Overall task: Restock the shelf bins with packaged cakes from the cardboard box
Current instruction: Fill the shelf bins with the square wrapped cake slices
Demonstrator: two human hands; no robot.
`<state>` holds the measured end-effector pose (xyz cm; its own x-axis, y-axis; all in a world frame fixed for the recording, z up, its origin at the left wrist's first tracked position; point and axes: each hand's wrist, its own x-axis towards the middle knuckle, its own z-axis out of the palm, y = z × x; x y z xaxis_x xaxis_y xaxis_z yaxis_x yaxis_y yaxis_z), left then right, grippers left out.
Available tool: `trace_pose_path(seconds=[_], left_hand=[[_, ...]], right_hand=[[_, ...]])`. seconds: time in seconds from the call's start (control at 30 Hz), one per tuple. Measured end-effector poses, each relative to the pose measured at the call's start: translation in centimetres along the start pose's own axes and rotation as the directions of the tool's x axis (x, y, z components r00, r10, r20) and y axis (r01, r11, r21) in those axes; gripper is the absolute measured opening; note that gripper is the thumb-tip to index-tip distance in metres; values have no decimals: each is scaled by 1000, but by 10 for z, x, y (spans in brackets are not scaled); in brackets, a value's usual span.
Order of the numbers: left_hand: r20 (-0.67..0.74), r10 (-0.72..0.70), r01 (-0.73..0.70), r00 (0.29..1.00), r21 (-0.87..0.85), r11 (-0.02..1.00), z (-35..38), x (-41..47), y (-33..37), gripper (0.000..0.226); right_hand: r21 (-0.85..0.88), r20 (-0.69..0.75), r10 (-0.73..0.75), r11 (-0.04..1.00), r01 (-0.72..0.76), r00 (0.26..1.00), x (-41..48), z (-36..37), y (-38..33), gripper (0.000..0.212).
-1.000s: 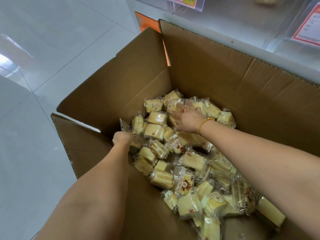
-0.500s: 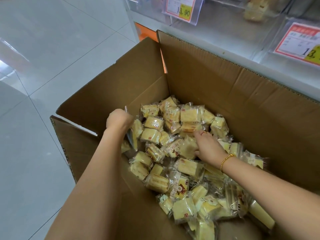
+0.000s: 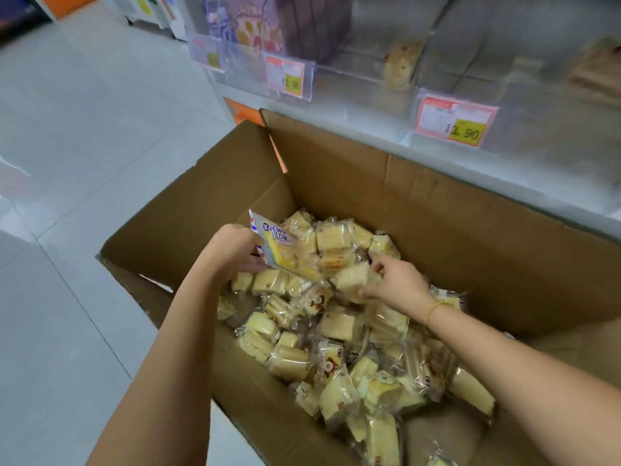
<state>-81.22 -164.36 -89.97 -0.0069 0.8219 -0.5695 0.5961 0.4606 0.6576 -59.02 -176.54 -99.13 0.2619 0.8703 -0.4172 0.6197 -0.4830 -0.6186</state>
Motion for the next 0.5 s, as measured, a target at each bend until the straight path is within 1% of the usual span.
trace_pose_path(seconds=[0.03,0.07,0.1,0.13,0.17,0.2,0.23,0.3,0.37,0.4,0.43,0.5], left_hand=[[58,18,-14,998,-75,997,1,-12,3,15],[116,64,-46,991,-148,988,3,-27,7,9],[169,128,-89,977,-221,971,5,-42,10,10],[203,184,-122,962,-286,951,8,-57,13,18],[231,240,-153,943,-337,929,11,-73,17,24],[260,293,-183,920,-377,908,15,-87,21,27],[299,346,-208,889,-409,889,18,-101,26,31],[394,427,-223,814,-468,855,24,-128,39,40],[485,477,-226,733,-487,843,34,-154,55,59],[518,501,-241,693,-489,838,39,-163,63,66],[546,524,-266,653,-483,834,49,-177,74,62],[591,565,-315,575,-478,820,73,-205,91,40]], right_hand=[[221,3,71,973,-70,997,-10,-17,1,46],[497,44,122,858,-128,992,-24,-36,0,47],[735,99,124,660,-156,987,-39,-53,-1,47],[882,142,95,440,-170,985,-55,-71,0,47],[952,165,54,251,-173,985,-71,-87,2,47],[977,181,10,115,-181,983,-86,-102,4,48],[980,198,-32,28,-197,980,-101,-115,7,52],[972,218,-106,-65,-226,970,-132,-135,15,57],[975,192,-175,-79,-208,966,-164,-153,22,57],[979,171,-213,-76,-191,962,-179,-159,22,53],[986,127,-253,-76,-151,959,-197,-168,26,47],[995,12,-288,-90,-39,957,-236,-190,34,41]])
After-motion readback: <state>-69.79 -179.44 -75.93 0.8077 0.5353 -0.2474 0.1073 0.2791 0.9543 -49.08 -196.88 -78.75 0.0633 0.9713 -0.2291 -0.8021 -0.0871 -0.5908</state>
